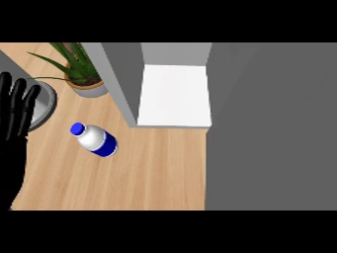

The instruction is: Pick up the bottled water, place it into the cabinet and close the cabinet

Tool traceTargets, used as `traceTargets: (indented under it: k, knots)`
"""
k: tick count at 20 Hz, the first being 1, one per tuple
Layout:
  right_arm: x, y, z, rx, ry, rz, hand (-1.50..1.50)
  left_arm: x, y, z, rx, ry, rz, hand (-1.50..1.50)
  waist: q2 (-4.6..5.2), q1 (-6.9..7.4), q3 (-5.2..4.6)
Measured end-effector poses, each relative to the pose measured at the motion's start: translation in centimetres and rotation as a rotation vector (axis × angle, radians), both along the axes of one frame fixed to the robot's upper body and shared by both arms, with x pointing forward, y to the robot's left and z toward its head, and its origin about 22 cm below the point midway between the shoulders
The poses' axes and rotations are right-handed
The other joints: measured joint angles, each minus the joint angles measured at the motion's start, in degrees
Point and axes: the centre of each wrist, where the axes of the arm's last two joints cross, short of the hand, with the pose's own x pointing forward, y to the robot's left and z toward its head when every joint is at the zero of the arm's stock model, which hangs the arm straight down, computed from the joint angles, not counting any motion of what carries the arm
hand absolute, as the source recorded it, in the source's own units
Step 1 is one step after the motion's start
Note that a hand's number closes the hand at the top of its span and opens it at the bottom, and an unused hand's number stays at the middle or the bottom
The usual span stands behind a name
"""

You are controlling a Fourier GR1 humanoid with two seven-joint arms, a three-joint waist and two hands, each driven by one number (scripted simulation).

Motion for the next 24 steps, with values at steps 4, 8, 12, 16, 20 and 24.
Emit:
traceTargets:
  k: [4,8,12,16,20,24]
  knots:
    - [-0.8,0.1,-0.2,-0.014,0.022,0.005,-1.50,0.6,2.5,-1.1,-0.065,0.018,-0.126,-1.50,-0.41,-0.56,1.07]
    - [-1.9,1.0,-0.6,0.001,0.072,0.086,-1.50,1.3,4.4,-2.7,-0.167,0.101,-0.335,-1.50,-0.52,-1.05,1.36]
    - [-3.4,1.8,-0.4,0.014,0.118,0.184,-1.50,1.5,7.6,-3.6,-0.253,0.208,-0.473,-1.50,-0.70,-0.99,1.58]
    - [-5.5,2.3,0.4,0.020,0.145,0.227,-1.50,1.9,11.6,-2.6,-0.304,0.260,-0.552,-1.50,-0.78,-0.93,1.71]
    - [-6.8,3.3,1.3,0.024,0.154,0.238,-1.50,1.6,14.6,-1.6,-0.319,0.296,-0.583,-1.50,-0.78,-0.64,1.78]
    - [-8.1,4.3,2.6,0.028,0.158,0.239,-1.50,1.5,16.4,-1.3,-0.325,0.327,-0.586,-1.50,-0.76,-0.57,1.80]
